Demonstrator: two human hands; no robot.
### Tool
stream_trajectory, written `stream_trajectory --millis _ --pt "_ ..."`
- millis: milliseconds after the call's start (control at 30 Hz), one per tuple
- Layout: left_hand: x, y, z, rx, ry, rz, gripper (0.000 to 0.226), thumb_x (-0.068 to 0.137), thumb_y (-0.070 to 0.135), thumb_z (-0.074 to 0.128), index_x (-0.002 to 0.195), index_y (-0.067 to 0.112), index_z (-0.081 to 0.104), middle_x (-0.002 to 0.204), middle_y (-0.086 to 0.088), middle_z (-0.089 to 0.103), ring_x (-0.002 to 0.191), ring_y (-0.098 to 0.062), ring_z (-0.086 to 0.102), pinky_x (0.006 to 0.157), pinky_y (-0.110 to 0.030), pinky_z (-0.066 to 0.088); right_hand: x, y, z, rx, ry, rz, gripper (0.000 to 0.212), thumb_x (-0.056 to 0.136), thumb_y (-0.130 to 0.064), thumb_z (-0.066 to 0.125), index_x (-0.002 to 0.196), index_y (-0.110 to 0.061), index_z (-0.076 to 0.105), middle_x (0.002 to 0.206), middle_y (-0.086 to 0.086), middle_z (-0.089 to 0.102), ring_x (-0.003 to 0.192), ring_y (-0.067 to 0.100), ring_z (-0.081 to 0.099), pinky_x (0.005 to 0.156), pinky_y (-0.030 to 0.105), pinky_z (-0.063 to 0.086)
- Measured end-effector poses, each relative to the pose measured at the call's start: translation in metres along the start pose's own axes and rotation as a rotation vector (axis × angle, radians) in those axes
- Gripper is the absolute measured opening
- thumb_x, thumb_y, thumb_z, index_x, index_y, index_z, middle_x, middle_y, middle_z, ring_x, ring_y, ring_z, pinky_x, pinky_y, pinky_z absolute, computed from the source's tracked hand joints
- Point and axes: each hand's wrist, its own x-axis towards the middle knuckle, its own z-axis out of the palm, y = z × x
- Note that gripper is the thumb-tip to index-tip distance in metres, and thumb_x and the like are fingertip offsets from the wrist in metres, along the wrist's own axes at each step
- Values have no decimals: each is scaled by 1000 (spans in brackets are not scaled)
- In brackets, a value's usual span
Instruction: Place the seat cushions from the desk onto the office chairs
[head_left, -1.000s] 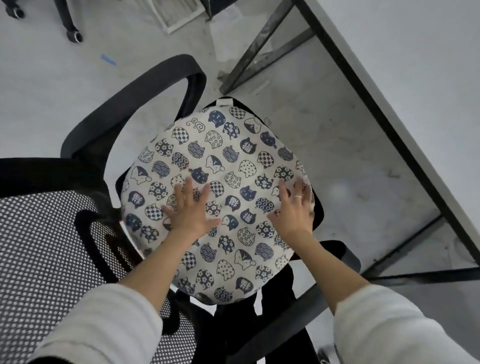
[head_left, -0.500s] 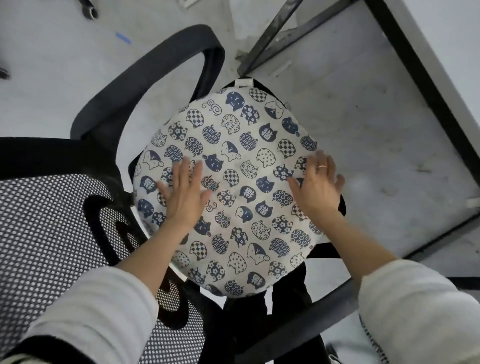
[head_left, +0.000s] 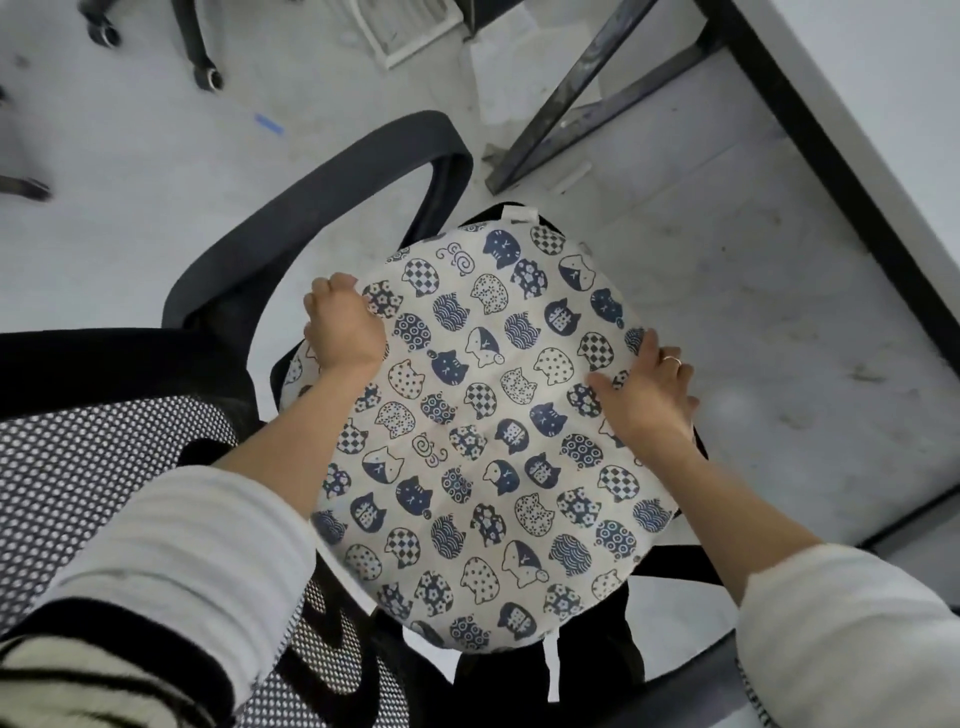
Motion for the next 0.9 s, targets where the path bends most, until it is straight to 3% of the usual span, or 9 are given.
stream_trajectory --millis 233,333,400,467,567,700,833,900 --pt "10 10 -2 -2 70 99 32 87 -8 40 114 -2 55 120 -23 50 110 -36 50 87 -42 46 -3 4 -2 57 3 21 80 89 -48 52 148 -12 11 145 18 28 132 36 29 99 53 36" --pt "-8 7 6 -44 73 170 34 94 6 41 127 2 49 129 -22 46 120 -36 45 99 -46 41 -15 8 5 26 22 -35 78 92 -44 48 150 -16 3 156 15 9 143 35 11 109 58 27" --pt "-36 6 19 48 -85 236 47 97 24 41 142 12 33 148 -20 27 138 -36 24 112 -58 22 -28 12 13 -87 -34 -124 77 94 -49 42 150 -26 -6 159 9 -13 146 33 -9 114 60 13" --pt "-72 4 31 158 -296 257 60 97 41 37 149 24 14 157 -13 -3 145 -34 -4 109 -65 2 -43 19 22 -204 -112 -198 80 92 -57 38 148 -34 -14 155 4 -27 143 30 -24 114 60 3" --pt "-130 -5 48 265 -473 274 73 91 58 33 147 34 -8 154 -5 -26 142 -31 -20 104 -68 -3 -66 30 33 -279 -193 -227 85 88 -62 41 147 -36 -14 151 1 -35 141 30 -30 113 64 -2" --pt "-195 -20 59 338 -629 282 81 89 63 32 143 38 -22 150 -7 -33 140 -33 -24 102 -74 0 -93 42 41 -373 -295 -288 90 85 -65 43 149 -31 -11 152 3 -35 141 34 -28 112 66 3" --pt "-216 -16 48 405 -781 273 67 96 46 33 147 35 -11 152 -10 -29 142 -35 -21 105 -73 9 -105 46 31 -326 -468 -305 83 92 -52 45 150 -26 -8 156 4 -26 142 31 -27 117 57 4" --pt "-216 -8 35 379 -895 229 64 97 34 39 148 34 -1 155 -11 -22 144 -35 -13 109 -68 14 -112 47 16 -182 -567 -261 75 95 -41 45 152 -22 -1 159 5 -14 146 28 -13 120 47 12"
